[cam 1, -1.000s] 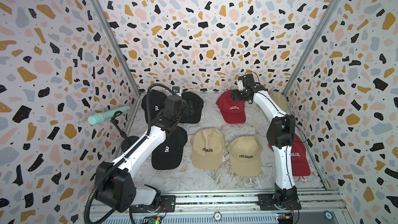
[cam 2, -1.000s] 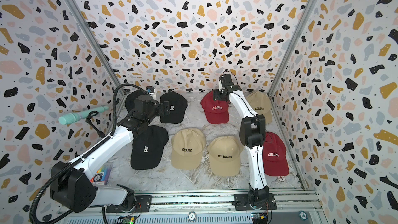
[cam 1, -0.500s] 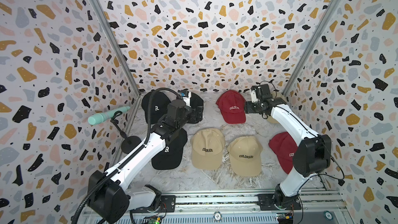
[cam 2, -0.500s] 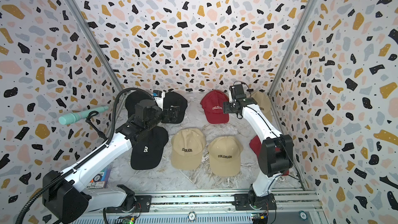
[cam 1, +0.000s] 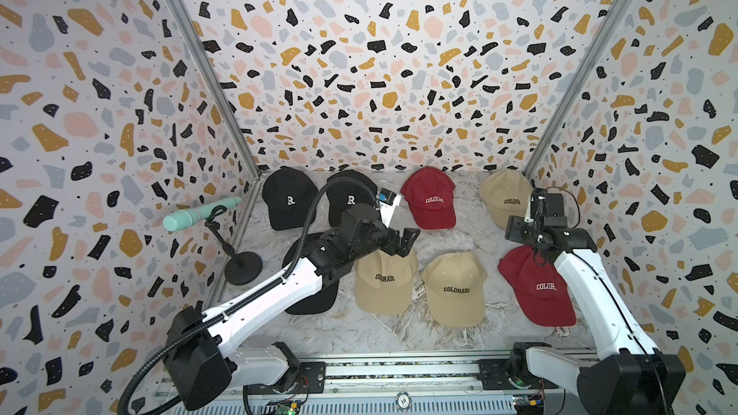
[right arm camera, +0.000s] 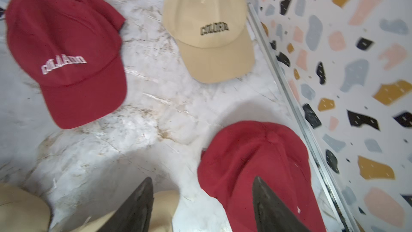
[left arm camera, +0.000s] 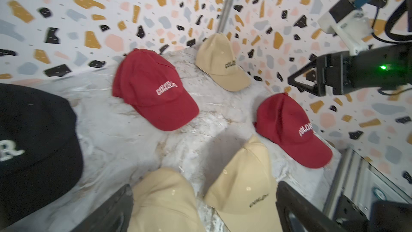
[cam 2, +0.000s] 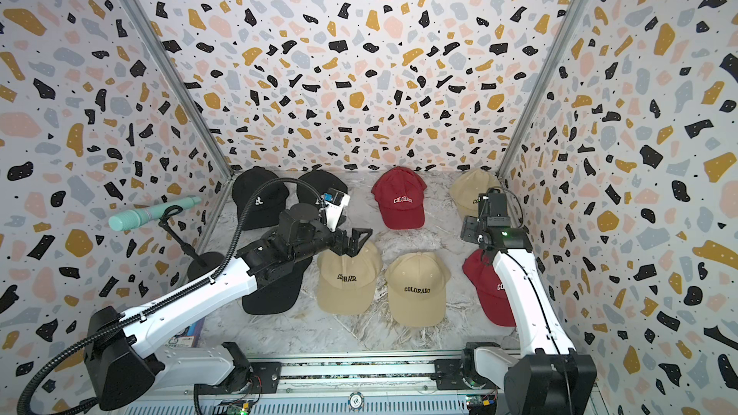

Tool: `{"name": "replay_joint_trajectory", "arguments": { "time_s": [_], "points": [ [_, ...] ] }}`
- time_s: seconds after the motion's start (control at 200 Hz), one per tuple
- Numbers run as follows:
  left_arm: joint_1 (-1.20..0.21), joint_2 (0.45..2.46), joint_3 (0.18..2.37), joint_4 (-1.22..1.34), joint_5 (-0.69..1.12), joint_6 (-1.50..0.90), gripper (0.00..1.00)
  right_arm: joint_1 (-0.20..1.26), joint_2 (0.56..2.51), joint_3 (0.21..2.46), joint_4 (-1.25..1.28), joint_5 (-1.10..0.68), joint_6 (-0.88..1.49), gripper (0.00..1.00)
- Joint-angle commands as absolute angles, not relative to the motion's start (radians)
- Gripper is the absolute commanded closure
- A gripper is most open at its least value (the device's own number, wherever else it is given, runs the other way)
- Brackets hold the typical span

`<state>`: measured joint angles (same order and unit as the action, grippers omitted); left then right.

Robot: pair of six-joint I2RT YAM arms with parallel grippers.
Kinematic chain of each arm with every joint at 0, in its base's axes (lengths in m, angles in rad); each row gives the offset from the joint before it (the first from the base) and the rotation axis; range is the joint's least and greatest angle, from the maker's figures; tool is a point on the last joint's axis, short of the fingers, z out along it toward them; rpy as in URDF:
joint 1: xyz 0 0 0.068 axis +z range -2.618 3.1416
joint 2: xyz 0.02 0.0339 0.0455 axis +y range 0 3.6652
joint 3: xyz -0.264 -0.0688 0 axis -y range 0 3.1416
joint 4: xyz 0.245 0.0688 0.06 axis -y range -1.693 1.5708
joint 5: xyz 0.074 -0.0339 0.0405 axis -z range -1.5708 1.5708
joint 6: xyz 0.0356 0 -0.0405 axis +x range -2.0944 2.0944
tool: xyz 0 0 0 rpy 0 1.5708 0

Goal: Stack the baseball caps by color
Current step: Pick up the baseball cap from the center of the board.

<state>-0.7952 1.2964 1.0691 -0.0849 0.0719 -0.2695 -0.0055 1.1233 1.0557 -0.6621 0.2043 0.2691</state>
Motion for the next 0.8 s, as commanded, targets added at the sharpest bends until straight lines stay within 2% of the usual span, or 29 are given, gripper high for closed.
{"name": "replay_joint_trajectory", "arguments": {
  "time_s": [0.0, 0.22, 0.481, 0.796],
  "points": [
    [-0.809, 1.338, 1.116, -0.070, 0.088, -0.240, 0.00, -0.063, 1.083, 1.004, -0.677, 0.239, 0.300, 0.29],
    [-0.833, 1.493, 1.305, -0.097, 0.131, -0.258, 0.00, -0.271, 1.054, 0.921, -0.592, 0.155, 0.208, 0.28],
    [-0.852, 1.638, 1.501, -0.170, 0.128, -0.242, 0.00, -0.334, 1.133, 0.956, -0.575, 0.129, 0.221, 0.26],
    [-0.853, 1.701, 1.584, -0.197, 0.129, -0.236, 0.00, -0.417, 1.203, 0.898, -0.562, 0.090, 0.302, 0.27]
  ]
}}
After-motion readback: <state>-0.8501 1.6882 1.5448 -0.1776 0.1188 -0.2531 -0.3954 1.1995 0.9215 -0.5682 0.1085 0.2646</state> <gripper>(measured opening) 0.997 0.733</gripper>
